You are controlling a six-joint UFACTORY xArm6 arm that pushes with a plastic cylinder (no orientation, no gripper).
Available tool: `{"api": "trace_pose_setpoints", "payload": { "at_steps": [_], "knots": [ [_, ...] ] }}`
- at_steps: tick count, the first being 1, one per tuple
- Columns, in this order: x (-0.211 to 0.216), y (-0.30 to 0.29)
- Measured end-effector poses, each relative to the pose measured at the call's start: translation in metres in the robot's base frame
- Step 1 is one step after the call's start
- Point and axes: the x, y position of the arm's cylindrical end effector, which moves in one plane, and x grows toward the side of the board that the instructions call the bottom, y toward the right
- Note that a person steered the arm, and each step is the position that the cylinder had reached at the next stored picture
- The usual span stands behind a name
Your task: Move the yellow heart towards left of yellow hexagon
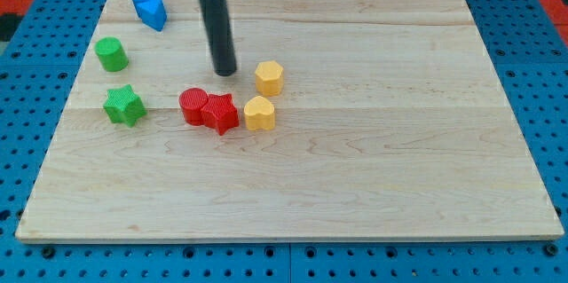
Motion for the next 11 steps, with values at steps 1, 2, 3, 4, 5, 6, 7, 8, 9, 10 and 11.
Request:
{"api": "trace_pose_setpoints", "payload": {
  "at_steps": [1,2,3,4,5,6,7,8,9,10,11],
  "knots": [
    [0.014,0.061],
    [0.03,0.128],
    [0.095,0.132],
    [0.146,0.101],
    [0.128,0.026],
    [0.089,0.019],
    [0.053,0.023],
    [0.027,0.027],
    [0.02,-0.019],
    [-0.007,0.015],
    [0.003,0.047]
  ]
}}
